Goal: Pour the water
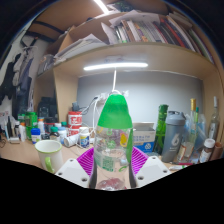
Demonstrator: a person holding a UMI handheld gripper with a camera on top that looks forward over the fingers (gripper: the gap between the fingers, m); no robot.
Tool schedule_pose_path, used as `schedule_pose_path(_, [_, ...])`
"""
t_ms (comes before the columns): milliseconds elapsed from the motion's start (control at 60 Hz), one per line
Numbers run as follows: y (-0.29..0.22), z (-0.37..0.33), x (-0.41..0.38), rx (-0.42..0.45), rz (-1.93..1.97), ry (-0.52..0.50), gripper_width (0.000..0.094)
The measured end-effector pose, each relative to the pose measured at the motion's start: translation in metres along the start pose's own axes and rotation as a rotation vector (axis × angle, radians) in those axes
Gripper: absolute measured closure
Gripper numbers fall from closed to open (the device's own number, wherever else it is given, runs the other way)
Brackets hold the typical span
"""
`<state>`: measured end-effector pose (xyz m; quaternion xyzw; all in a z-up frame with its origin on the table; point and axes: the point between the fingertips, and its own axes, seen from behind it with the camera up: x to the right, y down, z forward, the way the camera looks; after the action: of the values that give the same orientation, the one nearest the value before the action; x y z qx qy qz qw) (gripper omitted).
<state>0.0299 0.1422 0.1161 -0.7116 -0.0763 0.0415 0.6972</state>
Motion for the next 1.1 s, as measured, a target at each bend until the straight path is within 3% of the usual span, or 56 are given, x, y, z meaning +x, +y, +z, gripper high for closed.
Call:
schedule_pose_path(100, [0.0,0.0,0.001,0.008,0.014,-0.002,0.0448])
schedule_pose_path(217, [0.005,0.0,-0.001,-0.041,0.009,-0.019,0.0336])
schedule_pose_path(300, [0.019,-0.007,-0.002,-0.126,0.007,-0.023,0.0148])
schedule_pose_path(350, [0.021,-0.017,-0.005,-0.137,0.019,-0.036,0.009])
schedule_pose_path(817, [0.008,-0.224,-0.013,-0.169,0.121,-0.011,0.0091])
schedule_pose_path(1100, [-0.003,-0.322,-0.028,-0.129,0.134,-0.031,0.0098])
